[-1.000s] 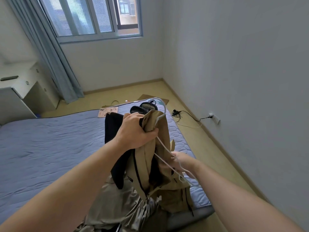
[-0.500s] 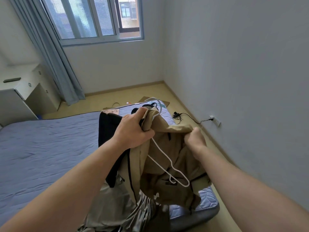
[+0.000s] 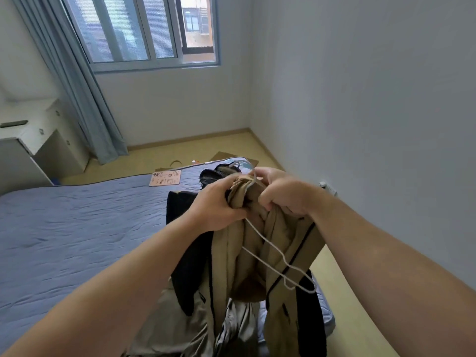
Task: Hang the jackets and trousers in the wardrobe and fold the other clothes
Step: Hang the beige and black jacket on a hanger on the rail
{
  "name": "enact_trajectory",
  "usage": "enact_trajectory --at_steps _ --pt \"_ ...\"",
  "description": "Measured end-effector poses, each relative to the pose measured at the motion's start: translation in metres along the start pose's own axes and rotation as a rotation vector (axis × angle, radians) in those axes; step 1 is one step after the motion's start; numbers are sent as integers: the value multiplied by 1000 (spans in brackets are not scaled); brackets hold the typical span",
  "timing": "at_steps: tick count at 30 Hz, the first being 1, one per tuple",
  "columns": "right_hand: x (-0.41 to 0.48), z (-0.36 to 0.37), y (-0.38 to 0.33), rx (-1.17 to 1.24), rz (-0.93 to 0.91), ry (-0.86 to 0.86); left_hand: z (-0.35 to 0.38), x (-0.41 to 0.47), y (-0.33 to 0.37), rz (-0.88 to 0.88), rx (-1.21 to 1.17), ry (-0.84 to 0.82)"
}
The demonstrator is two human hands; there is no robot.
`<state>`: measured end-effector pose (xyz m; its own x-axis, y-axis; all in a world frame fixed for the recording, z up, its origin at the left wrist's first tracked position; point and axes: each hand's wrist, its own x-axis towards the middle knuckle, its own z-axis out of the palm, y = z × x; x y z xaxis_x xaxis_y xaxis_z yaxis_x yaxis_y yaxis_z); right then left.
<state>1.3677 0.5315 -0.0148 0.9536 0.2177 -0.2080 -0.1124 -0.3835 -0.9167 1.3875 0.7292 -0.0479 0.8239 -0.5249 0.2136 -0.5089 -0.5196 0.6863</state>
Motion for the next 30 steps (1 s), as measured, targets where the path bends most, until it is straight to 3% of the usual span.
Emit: enact_trajectory --at_steps 4,7,9,11,13,18,24,27,30 --pt "2 -6 16 -422 53 3 -5 -1 -1 -131 62 34" --pt "-2 -13 43 -636 191 156 -10 -1 -1 -173 4 105" --pt "-6 -13 67 -482 259 280 -14 0 -3 -185 -16 164" --pt "-7 -5 89 -282 325 295 -18 2 -4 -183 -31 208" --pt "-5 7 102 -119 430 237 -22 3 -3 -165 -40 229" --pt "0 22 125 704 507 8 -28 1 -2 -145 5 302" --pt "5 46 133 617 431 3 -49 2 -8 -219 -41 319" --pt "15 49 111 502 258 144 -60 -1 -16 -255 -43 317" --pt "29 40 85 273 227 424 -71 -6 -30 -316 -27 331"
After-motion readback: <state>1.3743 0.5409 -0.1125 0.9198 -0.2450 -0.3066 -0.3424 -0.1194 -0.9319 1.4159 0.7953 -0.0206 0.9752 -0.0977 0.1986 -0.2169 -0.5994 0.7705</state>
